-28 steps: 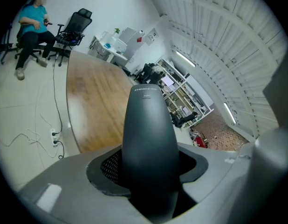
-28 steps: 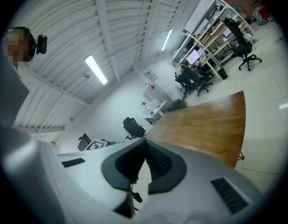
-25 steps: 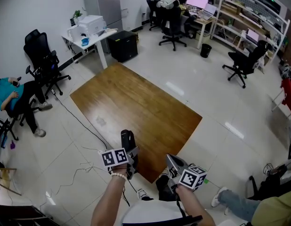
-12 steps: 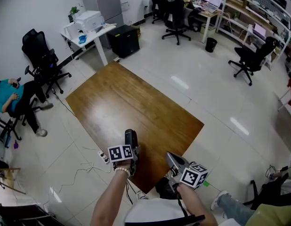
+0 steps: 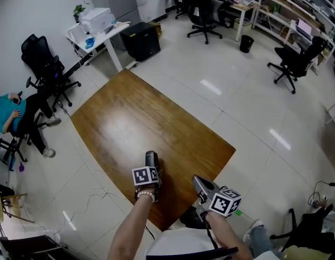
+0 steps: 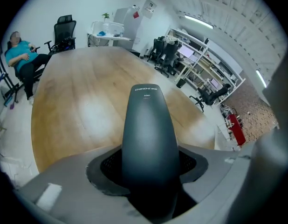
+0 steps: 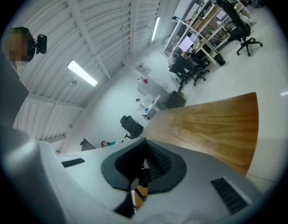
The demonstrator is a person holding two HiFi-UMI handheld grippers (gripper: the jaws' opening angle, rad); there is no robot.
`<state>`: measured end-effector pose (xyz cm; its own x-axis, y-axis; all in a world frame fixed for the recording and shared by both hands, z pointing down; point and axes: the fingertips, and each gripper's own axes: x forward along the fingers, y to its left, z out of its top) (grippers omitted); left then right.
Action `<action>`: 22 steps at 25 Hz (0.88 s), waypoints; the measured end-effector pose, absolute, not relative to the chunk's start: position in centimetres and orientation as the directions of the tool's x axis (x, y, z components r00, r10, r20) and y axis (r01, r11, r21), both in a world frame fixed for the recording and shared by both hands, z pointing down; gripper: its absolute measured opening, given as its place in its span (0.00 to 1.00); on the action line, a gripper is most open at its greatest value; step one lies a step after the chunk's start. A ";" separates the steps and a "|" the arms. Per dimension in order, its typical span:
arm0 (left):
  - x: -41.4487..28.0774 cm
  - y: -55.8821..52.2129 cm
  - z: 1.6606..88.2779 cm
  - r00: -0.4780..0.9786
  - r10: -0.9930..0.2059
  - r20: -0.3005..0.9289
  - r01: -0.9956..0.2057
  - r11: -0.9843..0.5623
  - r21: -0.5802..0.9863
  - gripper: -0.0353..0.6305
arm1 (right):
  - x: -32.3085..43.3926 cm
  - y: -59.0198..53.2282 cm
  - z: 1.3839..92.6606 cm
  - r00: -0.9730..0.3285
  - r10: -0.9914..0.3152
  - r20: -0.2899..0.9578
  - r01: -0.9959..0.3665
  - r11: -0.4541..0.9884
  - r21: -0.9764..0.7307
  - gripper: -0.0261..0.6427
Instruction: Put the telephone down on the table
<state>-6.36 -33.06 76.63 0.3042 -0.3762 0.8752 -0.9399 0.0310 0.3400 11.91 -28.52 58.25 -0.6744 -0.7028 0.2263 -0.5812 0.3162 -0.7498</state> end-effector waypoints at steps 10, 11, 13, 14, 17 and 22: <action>-6.3 -33.1 78.7 0.182 -0.324 0.928 -0.974 0.070 0.215 0.47 | 12.1 -30.5 59.3 -0.701 -0.675 0.229 -0.550 0.308 -0.776 0.04; -6.4 -33.0 78.9 0.164 -0.319 0.933 -0.978 0.070 0.196 0.47 | 12.2 -30.6 59.3 -0.701 -0.677 0.226 -0.548 0.307 -0.778 0.04; -6.5 -32.8 79.3 0.136 -0.310 0.941 -0.984 0.070 0.166 0.47 | 12.4 -30.8 59.3 -0.699 -0.680 0.222 -0.545 0.305 -0.781 0.04; -6.5 -32.7 79.5 0.127 -0.304 0.944 -0.985 0.071 0.156 0.47 | 12.5 -30.9 59.3 -0.697 -0.682 0.221 -0.544 0.302 -0.783 0.04; -6.7 -32.4 80.0 0.111 -0.293 0.950 -0.988 0.072 0.138 0.47 | 12.6 -31.1 59.3 -0.690 -0.689 0.220 -0.543 0.293 -0.787 0.04; -6.2 -32.6 79.8 0.072 -0.306 0.949 -0.994 0.057 0.094 0.49 | 13.7 -31.0 59.6 -0.672 -0.707 0.218 -0.548 0.277 -0.790 0.04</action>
